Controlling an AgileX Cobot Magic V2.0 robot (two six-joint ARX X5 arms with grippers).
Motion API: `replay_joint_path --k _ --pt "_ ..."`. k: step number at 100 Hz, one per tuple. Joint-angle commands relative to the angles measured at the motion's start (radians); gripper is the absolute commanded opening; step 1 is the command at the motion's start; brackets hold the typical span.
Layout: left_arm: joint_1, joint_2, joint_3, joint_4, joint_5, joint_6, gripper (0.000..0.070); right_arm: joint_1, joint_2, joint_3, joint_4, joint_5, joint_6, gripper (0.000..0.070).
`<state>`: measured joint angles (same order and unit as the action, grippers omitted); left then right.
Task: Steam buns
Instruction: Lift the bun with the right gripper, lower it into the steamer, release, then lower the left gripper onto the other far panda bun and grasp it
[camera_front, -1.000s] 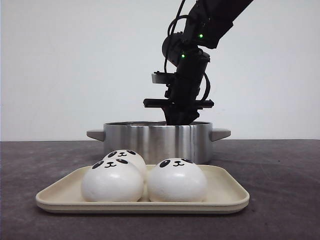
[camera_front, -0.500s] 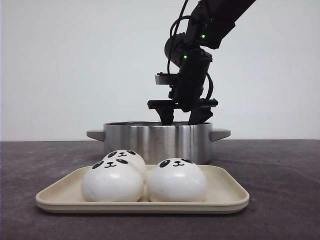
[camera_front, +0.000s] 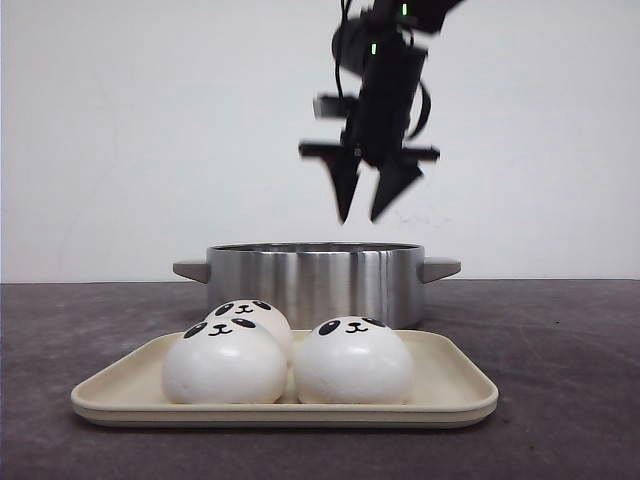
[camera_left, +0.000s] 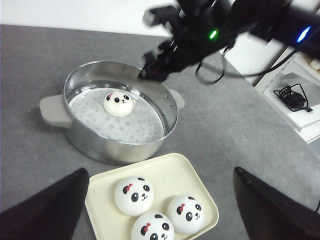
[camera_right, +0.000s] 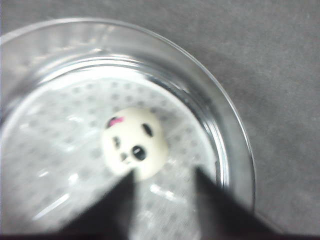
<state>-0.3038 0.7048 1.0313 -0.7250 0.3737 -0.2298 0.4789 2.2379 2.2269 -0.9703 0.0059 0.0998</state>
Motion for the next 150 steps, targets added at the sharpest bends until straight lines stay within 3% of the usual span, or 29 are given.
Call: replay_joint_path --k 1,16,41,55,66,75,90,112,121,150 --pt "-0.013 0.031 0.019 0.006 0.001 0.005 0.0550 0.018 -0.033 0.048 -0.047 -0.030 -0.006 0.0007" --pt "-0.061 0.136 0.019 -0.034 0.001 0.000 0.0550 0.074 -0.176 0.049 -0.071 -0.014 -0.006 0.0007" --pt "-0.148 0.366 0.019 -0.045 -0.007 -0.027 0.0522 0.244 -0.513 0.049 -0.053 0.160 -0.014 0.0007" --pt "-0.203 0.487 0.019 0.015 -0.038 -0.040 0.0524 0.353 -0.682 0.049 -0.070 0.187 -0.042 0.0007" --pt "-0.247 0.573 0.019 0.068 -0.098 -0.047 0.0605 0.427 -0.786 0.049 -0.111 0.193 -0.043 0.0007" --pt "-0.274 0.647 0.019 0.107 -0.135 -0.046 0.0643 0.467 -0.855 0.049 -0.154 0.259 -0.031 0.0007" --pt "-0.300 0.768 0.019 0.166 -0.145 -0.046 0.0638 0.499 -0.944 0.049 -0.227 0.393 0.010 0.0007" --pt "-0.306 0.915 0.021 0.241 -0.152 -0.055 0.0638 0.501 -1.030 0.049 -0.332 0.482 0.056 0.0007" --pt "-0.306 0.954 0.023 0.269 -0.180 -0.093 0.0638 0.501 -1.051 0.049 -0.370 0.520 0.070 0.0007" --pt "-0.306 1.027 0.023 0.302 -0.202 -0.138 0.0633 0.501 -1.077 0.049 -0.444 0.536 0.102 0.0007"
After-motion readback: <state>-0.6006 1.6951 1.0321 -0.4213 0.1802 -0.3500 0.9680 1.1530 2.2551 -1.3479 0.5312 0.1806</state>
